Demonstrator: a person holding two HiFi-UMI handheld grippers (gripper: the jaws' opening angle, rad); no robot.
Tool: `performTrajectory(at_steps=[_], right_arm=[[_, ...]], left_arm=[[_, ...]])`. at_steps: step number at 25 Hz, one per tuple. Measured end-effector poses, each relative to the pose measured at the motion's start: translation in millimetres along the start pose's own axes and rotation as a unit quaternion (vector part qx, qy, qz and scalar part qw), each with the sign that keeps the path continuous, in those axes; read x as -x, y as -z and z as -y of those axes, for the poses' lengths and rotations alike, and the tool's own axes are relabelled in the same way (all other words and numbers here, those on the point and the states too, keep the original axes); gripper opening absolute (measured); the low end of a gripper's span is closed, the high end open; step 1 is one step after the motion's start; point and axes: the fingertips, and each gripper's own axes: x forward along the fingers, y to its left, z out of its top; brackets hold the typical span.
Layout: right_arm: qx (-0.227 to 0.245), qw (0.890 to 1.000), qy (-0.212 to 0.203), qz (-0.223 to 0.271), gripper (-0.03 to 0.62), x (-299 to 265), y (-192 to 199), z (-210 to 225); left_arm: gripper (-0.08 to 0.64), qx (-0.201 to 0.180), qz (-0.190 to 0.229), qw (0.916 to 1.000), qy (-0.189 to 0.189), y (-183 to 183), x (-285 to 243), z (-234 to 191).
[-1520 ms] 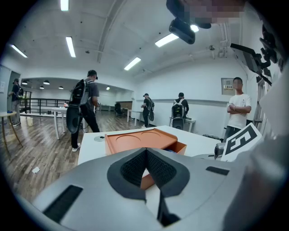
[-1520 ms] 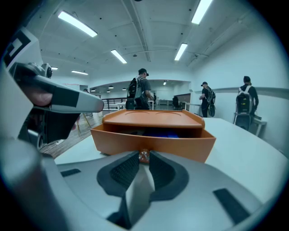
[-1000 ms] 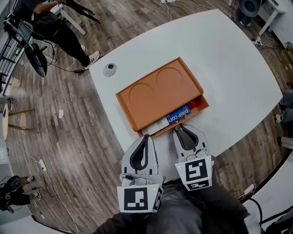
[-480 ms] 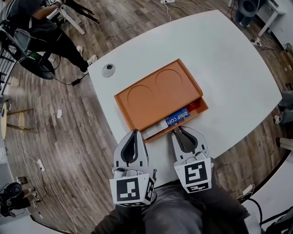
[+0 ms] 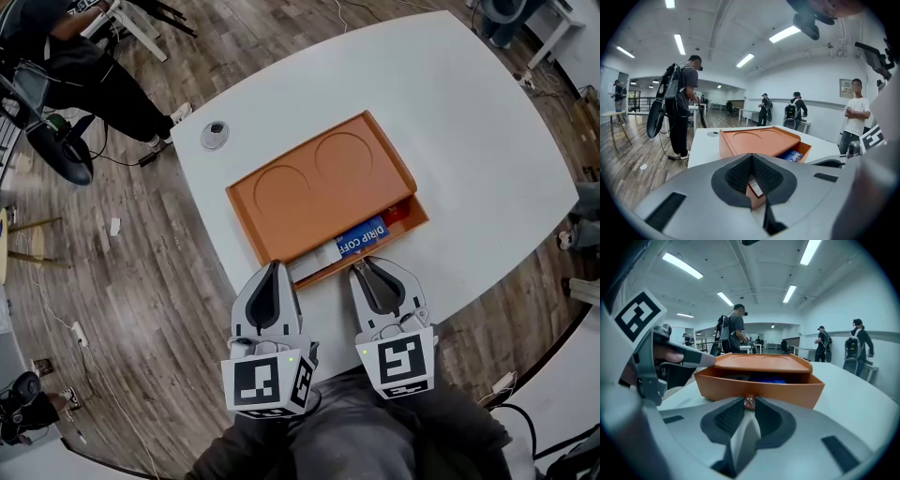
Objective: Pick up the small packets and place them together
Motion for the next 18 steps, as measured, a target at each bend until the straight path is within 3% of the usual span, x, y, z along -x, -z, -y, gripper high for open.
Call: performTrajectory(at_steps=[18], right_arm=[[-0.003,1.0,-0.009,-0.003,0.077,9.6,7.3,-6.8]], left_arm=[[-0.005,-0.009,-0.01,0.9999,-0.006,1.7,-3.6,-5.6]])
